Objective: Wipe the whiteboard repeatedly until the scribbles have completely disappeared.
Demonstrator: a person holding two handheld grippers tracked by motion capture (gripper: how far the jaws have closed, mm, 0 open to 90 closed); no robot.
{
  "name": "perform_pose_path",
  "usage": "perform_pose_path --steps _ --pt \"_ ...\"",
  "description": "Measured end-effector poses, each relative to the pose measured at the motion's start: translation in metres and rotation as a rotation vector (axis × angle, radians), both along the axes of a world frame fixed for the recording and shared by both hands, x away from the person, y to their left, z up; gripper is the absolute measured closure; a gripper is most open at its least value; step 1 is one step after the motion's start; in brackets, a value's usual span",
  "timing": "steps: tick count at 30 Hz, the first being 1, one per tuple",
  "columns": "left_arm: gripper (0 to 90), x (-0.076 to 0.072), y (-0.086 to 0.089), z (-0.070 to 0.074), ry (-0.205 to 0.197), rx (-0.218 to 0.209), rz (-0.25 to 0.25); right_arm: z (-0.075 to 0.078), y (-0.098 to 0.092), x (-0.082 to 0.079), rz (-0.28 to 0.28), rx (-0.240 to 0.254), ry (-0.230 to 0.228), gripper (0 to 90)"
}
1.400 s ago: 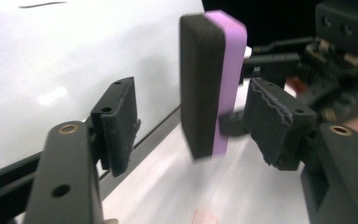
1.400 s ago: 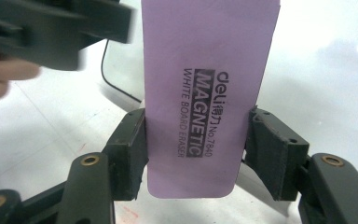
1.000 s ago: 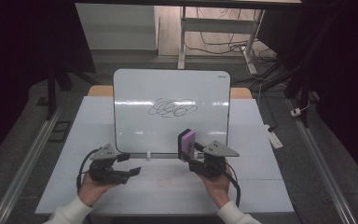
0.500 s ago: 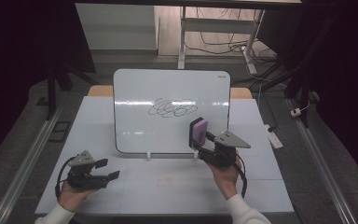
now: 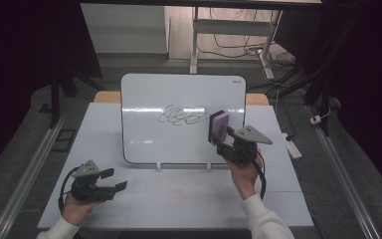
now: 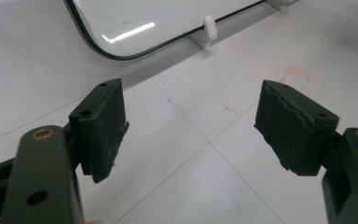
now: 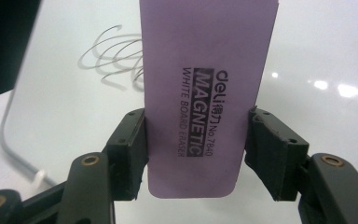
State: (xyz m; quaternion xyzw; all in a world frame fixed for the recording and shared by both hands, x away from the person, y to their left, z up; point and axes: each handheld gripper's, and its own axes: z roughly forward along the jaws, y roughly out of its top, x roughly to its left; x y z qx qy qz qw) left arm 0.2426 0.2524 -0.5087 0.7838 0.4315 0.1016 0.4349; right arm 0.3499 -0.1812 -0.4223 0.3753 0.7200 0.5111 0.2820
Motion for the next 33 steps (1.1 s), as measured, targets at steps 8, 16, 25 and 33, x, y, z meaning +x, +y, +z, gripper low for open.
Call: perform_pose_path --steps 8,16,25,33 --pt "25.5 0.001 0.001 -0.001 0.001 0.0 -0.005 0.014 0.014 0.023 -0.065 -0.066 -0.006 40.8" --pt "25.4 0.0 0.002 -0.001 -0.002 -0.005 -0.002 0.014 0.034 0.04 -0.085 -0.109 0.006 41.0" --pt "25.4 0.001 0.001 -0.001 -0.002 -0.002 -0.002 0.009 0.066 0.045 -0.083 -0.174 0.034 41.2" --pt "25.4 0.0 0.0 -0.001 -0.005 -0.002 -0.006 -0.002 0.112 0.035 0.023 -0.253 0.031 41.2"
